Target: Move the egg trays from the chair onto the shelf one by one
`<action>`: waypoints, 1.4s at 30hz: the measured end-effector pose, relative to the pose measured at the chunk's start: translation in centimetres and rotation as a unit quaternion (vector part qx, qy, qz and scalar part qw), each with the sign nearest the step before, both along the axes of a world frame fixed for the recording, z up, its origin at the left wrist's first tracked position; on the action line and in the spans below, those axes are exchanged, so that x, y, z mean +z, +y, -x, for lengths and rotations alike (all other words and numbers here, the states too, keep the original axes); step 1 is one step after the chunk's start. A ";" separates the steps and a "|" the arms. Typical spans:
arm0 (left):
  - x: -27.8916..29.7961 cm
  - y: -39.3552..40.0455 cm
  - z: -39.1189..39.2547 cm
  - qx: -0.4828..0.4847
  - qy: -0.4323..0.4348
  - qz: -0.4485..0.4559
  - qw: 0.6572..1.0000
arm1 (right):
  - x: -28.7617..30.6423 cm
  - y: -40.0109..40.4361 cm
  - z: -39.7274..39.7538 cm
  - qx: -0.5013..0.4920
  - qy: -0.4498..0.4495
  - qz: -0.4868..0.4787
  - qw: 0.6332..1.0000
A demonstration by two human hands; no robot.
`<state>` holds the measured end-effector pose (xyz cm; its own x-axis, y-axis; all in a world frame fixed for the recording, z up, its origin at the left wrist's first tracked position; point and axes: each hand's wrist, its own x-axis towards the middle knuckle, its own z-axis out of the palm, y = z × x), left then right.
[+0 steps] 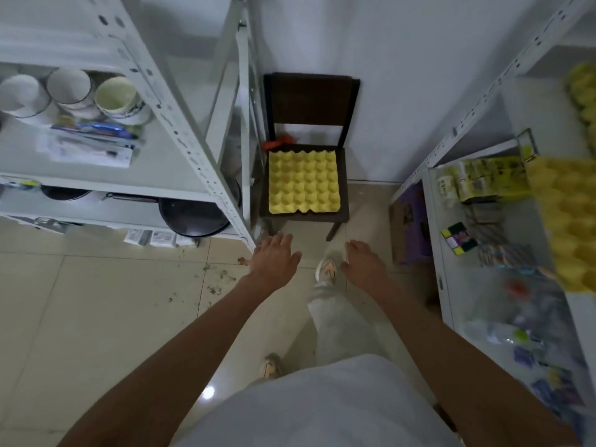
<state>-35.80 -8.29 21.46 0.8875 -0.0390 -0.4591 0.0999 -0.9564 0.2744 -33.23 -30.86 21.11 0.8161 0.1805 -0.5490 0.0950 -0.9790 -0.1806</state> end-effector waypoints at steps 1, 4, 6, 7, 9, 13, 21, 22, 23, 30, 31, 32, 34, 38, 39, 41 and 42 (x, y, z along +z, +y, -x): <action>-0.8 -0.3 -1.6 0.002 0.008 -0.007 1.000 | -0.6 -0.1 -1.8 0.002 0.002 0.001 1.000; -3.6 -1.8 -6.6 0.019 0.040 -0.020 0.999 | -3.2 -0.3 -7.6 0.003 -0.008 -0.005 1.000; -5.2 -3.1 -9.5 0.030 0.084 -0.020 0.996 | -4.9 -0.4 -11.5 -0.014 0.006 -0.022 1.000; -6.0 -3.6 -10.8 0.035 0.106 -0.022 0.994 | -5.8 -0.6 -13.3 -0.025 0.018 -0.035 0.999; -7.5 -4.0 -13.7 0.056 0.145 -0.023 0.988 | -7.5 -0.9 -17.0 -0.053 0.059 -0.064 0.995; -10.7 -2.9 -19.1 0.144 0.192 0.008 0.971 | -11.0 -2.1 -23.4 -0.109 0.137 -0.100 0.980; -18.1 2.4 -25.0 0.242 0.228 0.006 0.943 | -18.8 -3.4 -31.4 -0.218 0.182 -0.110 0.952; -19.3 3.0 -25.9 0.273 0.235 0.021 0.932 | -19.7 -3.3 -32.1 -0.223 0.182 -0.104 0.952; -20.5 3.6 -26.8 0.312 0.236 0.041 0.919 | -20.7 -3.2 -32.9 -0.230 0.181 -0.097 0.951; -28.4 5.9 -32.8 0.454 0.163 0.107 0.869 | -28.7 -1.5 -38.8 -0.245 0.134 -0.077 0.957; -29.0 5.9 -33.4 0.440 0.142 0.092 0.882 | -29.6 -1.3 -39.4 -0.244 0.133 -0.078 0.958; -29.5 6.0 -33.9 0.427 0.121 0.079 0.893 | -30.3 -1.1 -39.8 -0.240 0.132 -0.079 0.959; -30.6 6.2 -34.9 0.415 0.091 0.063 0.903 | -31.6 -0.6 -40.5 -0.240 0.123 -0.073 0.960; -31.6 5.7 -36.5 0.434 0.091 0.066 0.894 | -32.2 0.3 -41.2 -0.302 0.076 -0.045 0.949; -31.7 5.7 -36.7 0.444 0.094 0.067 0.889 | -32.3 0.6 -41.3 -0.319 0.065 -0.045 0.944; -31.6 5.7 -36.9 0.468 0.092 0.075 0.876 | -32.4 0.9 -41.5 -0.330 0.065 -0.045 0.941; -31.5 5.9 -37.0 0.476 0.087 0.077 0.872 | -32.5 1.0 -41.5 -0.327 0.072 -0.046 0.941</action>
